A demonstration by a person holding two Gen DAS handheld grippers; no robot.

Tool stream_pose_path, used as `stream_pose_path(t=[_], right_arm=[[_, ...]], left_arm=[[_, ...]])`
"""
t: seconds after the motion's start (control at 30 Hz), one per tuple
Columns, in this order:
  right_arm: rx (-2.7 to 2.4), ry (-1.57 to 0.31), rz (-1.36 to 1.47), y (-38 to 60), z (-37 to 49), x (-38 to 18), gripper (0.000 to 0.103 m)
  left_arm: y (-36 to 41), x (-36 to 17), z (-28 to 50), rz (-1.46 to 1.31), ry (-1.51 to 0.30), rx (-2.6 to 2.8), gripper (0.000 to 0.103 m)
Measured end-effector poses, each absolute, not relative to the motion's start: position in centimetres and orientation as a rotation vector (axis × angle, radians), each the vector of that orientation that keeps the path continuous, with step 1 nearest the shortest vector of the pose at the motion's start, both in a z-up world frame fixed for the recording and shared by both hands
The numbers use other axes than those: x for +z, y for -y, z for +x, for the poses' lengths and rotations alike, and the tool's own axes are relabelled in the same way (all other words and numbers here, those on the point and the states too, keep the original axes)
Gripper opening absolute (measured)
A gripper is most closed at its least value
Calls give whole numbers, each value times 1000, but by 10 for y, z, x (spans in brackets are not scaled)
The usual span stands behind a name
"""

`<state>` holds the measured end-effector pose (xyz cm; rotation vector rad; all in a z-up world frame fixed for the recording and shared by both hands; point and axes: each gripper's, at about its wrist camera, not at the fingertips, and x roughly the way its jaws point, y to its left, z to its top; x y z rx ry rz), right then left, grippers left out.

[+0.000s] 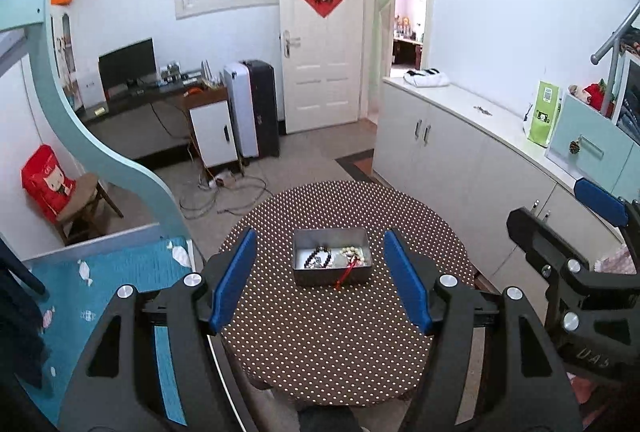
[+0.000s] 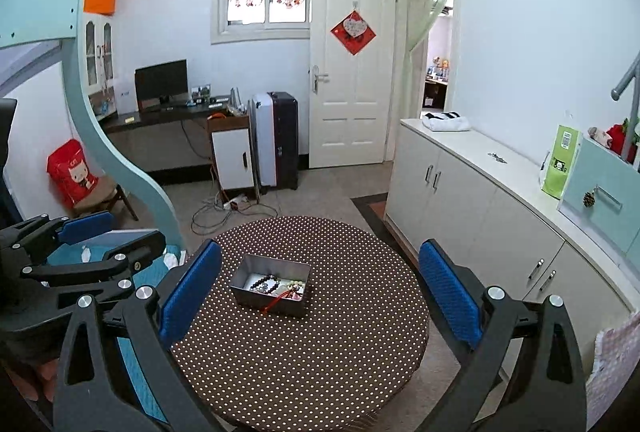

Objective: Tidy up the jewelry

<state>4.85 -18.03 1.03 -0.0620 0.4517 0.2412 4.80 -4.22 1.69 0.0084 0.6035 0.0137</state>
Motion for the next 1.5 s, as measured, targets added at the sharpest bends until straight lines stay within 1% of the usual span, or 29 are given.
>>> stream_pose_path(t=[0.33, 0.63, 0.73, 0.83, 0.9, 1.03, 1.27, 1.5], right_arm=[[234, -450, -3, 184, 40, 6, 96], [228, -452, -4, 187, 35, 7, 96], [222, -454, 7, 190, 36, 7, 96], [224, -459, 34, 195, 35, 6, 96], [229, -463, 56, 199, 37, 7, 96], [227, -472, 64, 201, 38, 7, 96], [228, -476, 43, 194, 36, 8, 96], [217, -480, 45, 193, 38, 8, 96]], left_arm=[[45, 17, 43, 6, -594, -4, 67], [44, 17, 45, 6, -593, 8, 67], [43, 16, 45, 9, -593, 12, 73], [42, 15, 46, 9, -587, 24, 81], [41, 15, 46, 7, -584, 32, 90], [39, 13, 46, 1, -590, 34, 91], [33, 9, 47, -6, -603, 51, 97], [30, 7, 47, 3, -606, 60, 98]])
